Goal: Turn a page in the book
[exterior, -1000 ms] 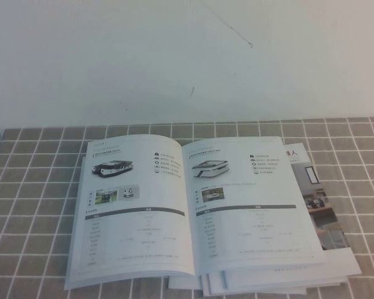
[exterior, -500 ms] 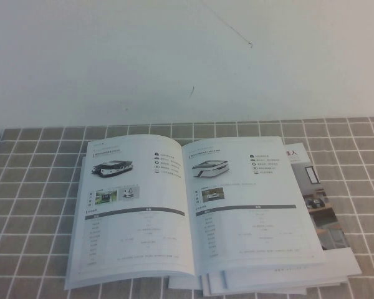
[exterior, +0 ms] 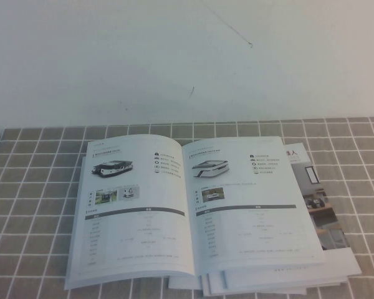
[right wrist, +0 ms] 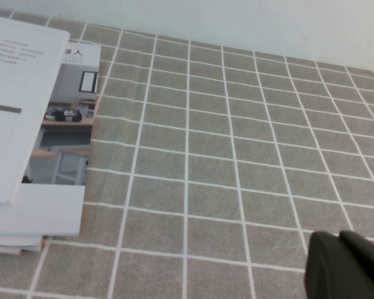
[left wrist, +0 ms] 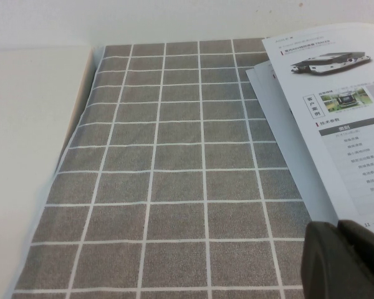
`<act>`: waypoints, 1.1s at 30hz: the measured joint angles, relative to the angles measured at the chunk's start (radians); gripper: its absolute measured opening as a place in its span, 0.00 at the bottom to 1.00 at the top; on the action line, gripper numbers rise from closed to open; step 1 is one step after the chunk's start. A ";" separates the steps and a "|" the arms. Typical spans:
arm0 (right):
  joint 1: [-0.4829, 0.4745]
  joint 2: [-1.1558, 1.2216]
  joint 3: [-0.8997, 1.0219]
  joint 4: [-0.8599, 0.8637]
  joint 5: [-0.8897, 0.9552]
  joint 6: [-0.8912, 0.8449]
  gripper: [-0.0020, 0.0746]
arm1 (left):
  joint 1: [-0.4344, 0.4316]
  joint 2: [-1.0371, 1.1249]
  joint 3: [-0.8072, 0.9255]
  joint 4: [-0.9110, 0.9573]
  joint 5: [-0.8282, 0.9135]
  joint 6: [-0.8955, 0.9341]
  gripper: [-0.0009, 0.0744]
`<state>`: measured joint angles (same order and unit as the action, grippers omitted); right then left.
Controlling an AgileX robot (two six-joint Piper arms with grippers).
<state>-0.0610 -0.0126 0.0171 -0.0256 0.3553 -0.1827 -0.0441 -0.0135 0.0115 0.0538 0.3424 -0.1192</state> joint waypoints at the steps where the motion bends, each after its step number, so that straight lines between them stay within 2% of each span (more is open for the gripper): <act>1: 0.000 0.000 0.000 0.000 0.000 0.000 0.02 | 0.000 0.000 0.000 0.000 0.000 0.000 0.01; 24: 0.000 0.000 0.002 0.000 -0.025 -0.029 0.02 | 0.000 0.000 0.004 0.000 -0.029 0.000 0.01; 28: 0.000 0.000 0.014 0.000 -0.197 -0.033 0.02 | 0.000 0.000 0.010 0.000 -0.157 0.000 0.01; 33: 0.000 0.000 0.014 0.005 -0.593 -0.013 0.02 | 0.000 0.000 0.010 0.000 -0.455 0.000 0.01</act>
<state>-0.0610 -0.0126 0.0307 -0.0208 -0.2377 -0.1957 -0.0441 -0.0135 0.0218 0.0538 -0.1127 -0.1192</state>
